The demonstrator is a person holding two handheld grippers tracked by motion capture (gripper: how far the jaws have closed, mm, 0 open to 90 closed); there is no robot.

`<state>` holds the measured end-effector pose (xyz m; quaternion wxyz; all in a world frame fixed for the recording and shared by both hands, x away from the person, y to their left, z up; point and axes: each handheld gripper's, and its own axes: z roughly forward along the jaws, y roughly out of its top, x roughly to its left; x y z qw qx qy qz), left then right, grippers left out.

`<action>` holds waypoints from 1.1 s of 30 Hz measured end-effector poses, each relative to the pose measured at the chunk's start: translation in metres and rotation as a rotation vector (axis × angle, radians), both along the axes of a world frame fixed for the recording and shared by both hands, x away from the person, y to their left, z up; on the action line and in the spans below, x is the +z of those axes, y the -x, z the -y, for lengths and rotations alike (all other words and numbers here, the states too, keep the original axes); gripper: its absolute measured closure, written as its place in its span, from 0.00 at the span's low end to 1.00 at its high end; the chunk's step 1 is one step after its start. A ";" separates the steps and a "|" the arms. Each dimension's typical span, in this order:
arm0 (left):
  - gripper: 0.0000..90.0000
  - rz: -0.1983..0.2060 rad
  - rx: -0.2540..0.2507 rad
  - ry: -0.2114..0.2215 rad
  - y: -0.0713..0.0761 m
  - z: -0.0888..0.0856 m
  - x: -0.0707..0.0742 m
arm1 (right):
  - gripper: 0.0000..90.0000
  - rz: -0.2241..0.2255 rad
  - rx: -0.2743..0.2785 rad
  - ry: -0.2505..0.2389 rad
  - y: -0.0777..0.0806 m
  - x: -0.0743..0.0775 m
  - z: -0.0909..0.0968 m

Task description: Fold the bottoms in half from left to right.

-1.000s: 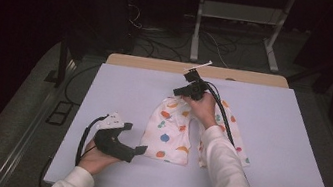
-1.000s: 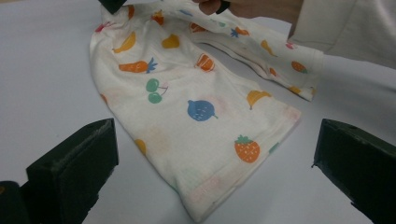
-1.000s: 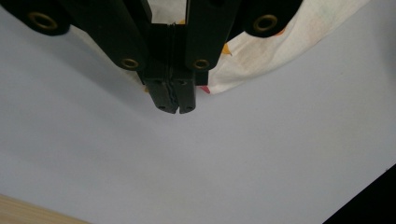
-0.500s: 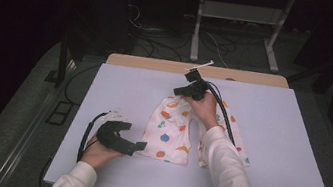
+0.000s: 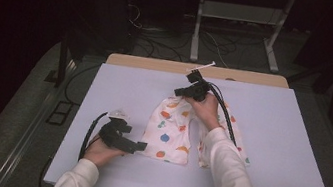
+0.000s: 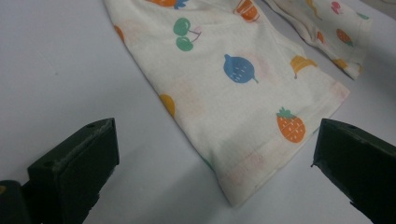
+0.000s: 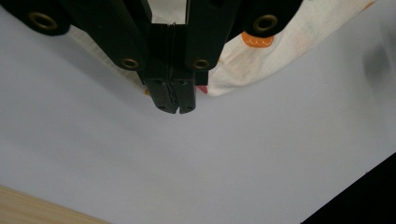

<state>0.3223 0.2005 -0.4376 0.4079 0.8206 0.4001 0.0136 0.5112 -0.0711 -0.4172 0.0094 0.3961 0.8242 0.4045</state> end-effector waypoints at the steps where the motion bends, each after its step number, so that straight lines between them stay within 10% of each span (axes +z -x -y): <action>1: 0.00 -0.003 0.000 0.000 0.000 0.000 0.000 | 0.98 0.000 0.002 -0.005 0.000 0.000 0.001; 11: 0.10 -0.034 -0.011 -0.005 0.000 0.001 -0.002 | 0.98 0.005 -0.002 -0.028 0.002 0.002 0.006; 33: 0.65 -0.103 -0.050 0.065 0.001 -0.012 -0.011 | 0.98 0.030 -0.015 -0.029 0.004 0.002 0.005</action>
